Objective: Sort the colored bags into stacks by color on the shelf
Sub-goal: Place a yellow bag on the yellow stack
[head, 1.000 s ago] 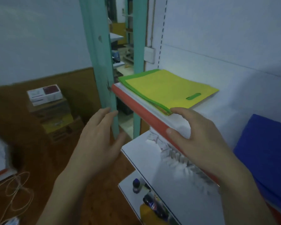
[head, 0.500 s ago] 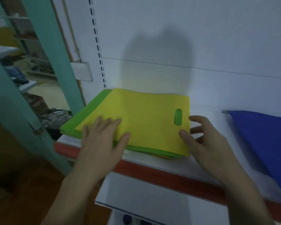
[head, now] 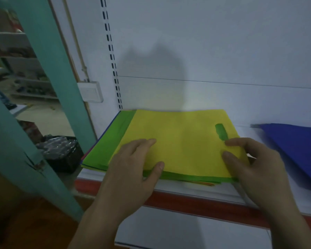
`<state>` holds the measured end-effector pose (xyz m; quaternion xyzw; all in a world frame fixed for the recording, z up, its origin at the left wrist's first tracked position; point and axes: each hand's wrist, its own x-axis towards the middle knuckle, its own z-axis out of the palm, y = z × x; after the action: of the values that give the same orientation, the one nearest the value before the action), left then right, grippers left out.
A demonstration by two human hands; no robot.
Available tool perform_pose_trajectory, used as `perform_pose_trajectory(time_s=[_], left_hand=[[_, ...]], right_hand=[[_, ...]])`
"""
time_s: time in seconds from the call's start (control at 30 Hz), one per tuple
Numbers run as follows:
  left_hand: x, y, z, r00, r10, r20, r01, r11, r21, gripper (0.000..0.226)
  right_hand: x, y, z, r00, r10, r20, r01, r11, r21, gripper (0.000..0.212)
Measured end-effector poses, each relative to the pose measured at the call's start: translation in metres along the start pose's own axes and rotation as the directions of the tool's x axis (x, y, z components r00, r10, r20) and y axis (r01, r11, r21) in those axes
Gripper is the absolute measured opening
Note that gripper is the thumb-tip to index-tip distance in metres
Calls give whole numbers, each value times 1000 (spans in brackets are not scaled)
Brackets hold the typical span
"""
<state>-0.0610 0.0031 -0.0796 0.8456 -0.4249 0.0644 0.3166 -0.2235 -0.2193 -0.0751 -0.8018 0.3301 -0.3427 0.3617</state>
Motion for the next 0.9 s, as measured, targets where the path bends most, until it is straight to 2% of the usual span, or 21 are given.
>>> perform_pose_trajectory(time_s=[0.07,0.2,0.33,0.4,0.5,0.63,0.77,0.83,0.9], left_hand=[[1,-5,-3,998,-54,-31,55,998,26,61],[7,-7,-4,977,-211,22,207,971,117,59],[28,-7,-5,954,-301,10,286,915,285,62],[36,-10,-9,951,-310,5,296,911,286,60],[40,-12,-13,957,-291,0,284,935,213,55],[38,-10,-12,971,-214,-107,227,965,133,47],[37,-10,-8,967,-156,-203,156,988,-17,42],[37,-11,-8,956,-182,-232,156,980,-126,43],[39,-14,-8,952,-235,-198,178,947,-269,42]], right_hand=[[-1,2,-6,999,8,-53,-9,1000,-8,19],[-3,11,-16,996,26,-82,-30,998,-52,18],[-6,11,-16,996,43,-73,-51,993,-109,26],[-5,9,-14,998,48,-35,-52,990,-130,25],[-6,8,-11,999,45,13,-43,986,-162,28],[-7,6,-7,1000,-10,5,10,980,-201,33],[-4,9,-6,999,-17,-43,14,998,-67,30],[-2,14,-7,1000,12,-28,-11,1000,21,31],[0,17,-9,999,37,15,-39,994,99,34]])
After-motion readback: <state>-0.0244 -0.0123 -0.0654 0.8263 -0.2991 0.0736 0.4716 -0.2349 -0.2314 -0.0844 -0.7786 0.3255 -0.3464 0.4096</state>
